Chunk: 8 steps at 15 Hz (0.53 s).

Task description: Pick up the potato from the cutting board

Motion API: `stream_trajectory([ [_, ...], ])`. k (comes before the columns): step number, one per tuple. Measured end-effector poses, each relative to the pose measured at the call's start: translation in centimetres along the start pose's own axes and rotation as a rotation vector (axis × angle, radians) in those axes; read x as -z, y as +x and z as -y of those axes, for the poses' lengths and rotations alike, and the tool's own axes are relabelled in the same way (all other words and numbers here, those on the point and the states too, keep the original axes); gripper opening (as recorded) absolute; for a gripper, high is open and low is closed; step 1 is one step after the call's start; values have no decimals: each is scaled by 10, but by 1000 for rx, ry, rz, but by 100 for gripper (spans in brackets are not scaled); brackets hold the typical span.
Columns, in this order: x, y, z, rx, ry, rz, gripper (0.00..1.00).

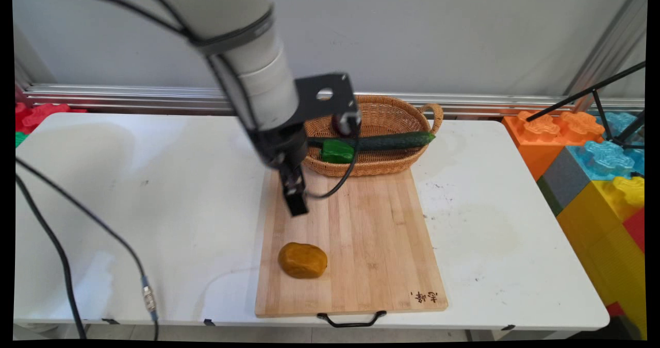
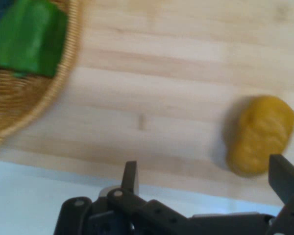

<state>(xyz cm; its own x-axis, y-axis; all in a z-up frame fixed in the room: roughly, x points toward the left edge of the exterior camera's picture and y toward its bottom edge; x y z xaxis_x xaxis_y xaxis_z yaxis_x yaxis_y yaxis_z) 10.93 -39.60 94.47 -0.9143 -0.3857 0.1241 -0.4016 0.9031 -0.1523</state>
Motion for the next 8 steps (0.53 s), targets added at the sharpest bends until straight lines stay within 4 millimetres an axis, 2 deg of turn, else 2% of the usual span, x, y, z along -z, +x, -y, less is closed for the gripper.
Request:
stream_trajectory([
  [5,-19,-28,-17,-78,-61,-15,100],
  [8,-43,-42,-24,-135,-87,-34,100],
])
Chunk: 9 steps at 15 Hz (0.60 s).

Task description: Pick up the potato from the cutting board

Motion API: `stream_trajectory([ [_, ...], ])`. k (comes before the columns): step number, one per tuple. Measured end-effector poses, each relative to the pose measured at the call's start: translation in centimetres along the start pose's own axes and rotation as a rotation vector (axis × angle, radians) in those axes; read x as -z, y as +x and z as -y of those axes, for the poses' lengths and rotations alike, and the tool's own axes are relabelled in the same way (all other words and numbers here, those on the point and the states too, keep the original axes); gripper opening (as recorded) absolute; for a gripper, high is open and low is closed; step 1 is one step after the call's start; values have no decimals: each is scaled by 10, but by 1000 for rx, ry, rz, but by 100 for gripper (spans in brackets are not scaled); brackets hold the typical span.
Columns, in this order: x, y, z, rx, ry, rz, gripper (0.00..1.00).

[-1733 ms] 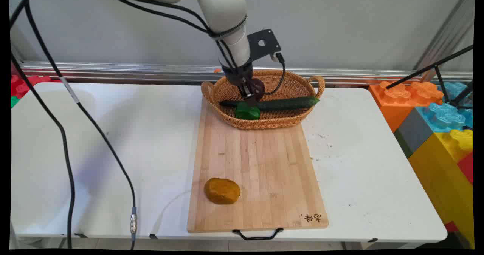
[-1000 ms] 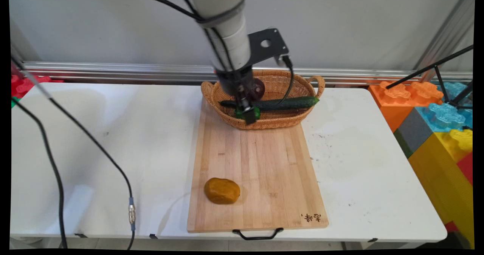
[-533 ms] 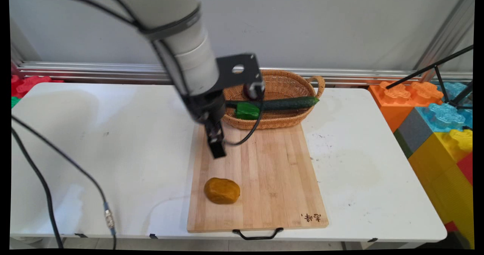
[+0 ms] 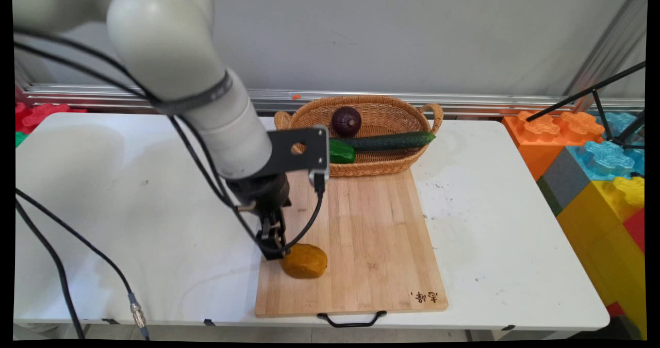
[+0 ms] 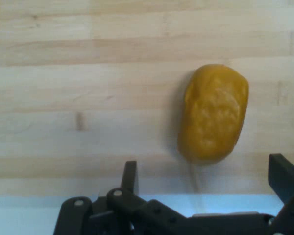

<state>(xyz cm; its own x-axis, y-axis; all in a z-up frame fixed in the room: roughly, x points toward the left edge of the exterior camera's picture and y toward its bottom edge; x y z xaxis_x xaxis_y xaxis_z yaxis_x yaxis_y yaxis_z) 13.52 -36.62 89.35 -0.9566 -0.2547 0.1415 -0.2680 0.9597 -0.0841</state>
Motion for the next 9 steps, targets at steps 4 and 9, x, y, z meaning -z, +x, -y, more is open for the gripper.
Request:
stream_trajectory([
  [4,-36,-8,-5,-52,-12,-25,100],
  [9,-73,-10,-10,-93,-24,-58,100],
])
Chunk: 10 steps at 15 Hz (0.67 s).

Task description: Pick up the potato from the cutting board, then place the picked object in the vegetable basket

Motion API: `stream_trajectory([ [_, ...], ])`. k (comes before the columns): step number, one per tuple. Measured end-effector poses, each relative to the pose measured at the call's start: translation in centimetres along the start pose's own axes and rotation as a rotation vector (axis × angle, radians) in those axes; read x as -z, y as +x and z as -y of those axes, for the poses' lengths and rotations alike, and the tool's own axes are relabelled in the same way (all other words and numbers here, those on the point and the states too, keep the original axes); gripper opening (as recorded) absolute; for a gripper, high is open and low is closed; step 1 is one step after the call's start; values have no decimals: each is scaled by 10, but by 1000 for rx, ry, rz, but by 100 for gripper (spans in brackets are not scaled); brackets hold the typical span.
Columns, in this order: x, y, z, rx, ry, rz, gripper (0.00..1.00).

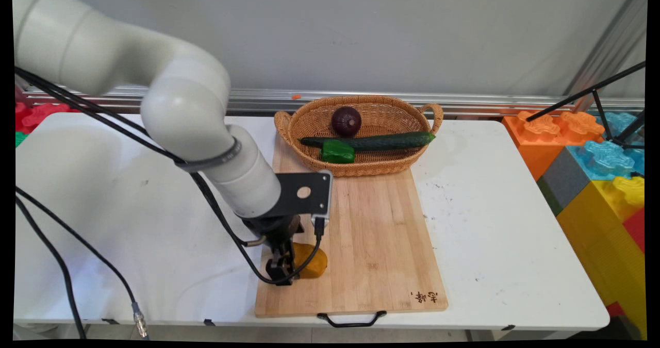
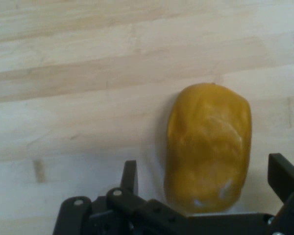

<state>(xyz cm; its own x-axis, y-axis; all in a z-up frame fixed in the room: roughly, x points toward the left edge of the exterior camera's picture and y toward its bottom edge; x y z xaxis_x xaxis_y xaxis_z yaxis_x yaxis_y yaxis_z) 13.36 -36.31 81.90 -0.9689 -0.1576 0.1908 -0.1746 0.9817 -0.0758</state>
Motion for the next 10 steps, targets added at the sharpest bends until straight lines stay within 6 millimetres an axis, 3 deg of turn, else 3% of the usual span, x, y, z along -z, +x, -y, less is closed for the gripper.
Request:
stream_trajectory([
  [4,-13,0,1,-25,4,-14,100],
  [5,-16,0,1,-31,3,-18,0],
  [10,-13,3,-1,-18,8,-27,0],
])
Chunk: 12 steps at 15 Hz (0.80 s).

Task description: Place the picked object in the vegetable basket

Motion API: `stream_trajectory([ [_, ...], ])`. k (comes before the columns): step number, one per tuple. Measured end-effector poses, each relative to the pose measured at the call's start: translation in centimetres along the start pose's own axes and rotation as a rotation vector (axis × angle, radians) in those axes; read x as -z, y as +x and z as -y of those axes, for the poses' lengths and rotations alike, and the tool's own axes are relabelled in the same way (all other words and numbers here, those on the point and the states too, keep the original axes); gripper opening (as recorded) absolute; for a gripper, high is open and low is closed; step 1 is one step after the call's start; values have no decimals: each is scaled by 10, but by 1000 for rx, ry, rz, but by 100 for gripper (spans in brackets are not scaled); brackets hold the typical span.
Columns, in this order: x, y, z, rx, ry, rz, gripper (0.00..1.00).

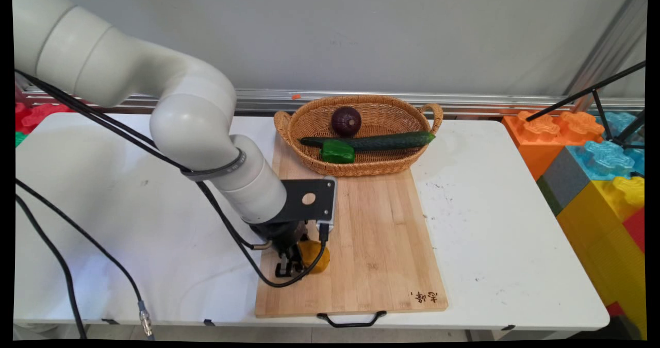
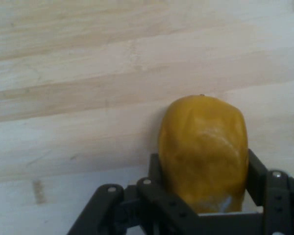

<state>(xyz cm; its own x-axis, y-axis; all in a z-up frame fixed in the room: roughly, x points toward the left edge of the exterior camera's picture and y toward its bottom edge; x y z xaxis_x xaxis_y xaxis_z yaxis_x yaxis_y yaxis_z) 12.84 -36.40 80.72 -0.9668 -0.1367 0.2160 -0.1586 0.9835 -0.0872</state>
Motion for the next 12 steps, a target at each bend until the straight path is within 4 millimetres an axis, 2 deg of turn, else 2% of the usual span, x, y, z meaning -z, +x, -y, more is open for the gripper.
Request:
stream_trajectory([
  [3,19,14,7,44,48,-28,0],
  [5,32,28,20,79,88,-76,0],
  [8,54,53,52,141,175,-182,0],
  [12,69,69,93,214,284,-291,0],
])
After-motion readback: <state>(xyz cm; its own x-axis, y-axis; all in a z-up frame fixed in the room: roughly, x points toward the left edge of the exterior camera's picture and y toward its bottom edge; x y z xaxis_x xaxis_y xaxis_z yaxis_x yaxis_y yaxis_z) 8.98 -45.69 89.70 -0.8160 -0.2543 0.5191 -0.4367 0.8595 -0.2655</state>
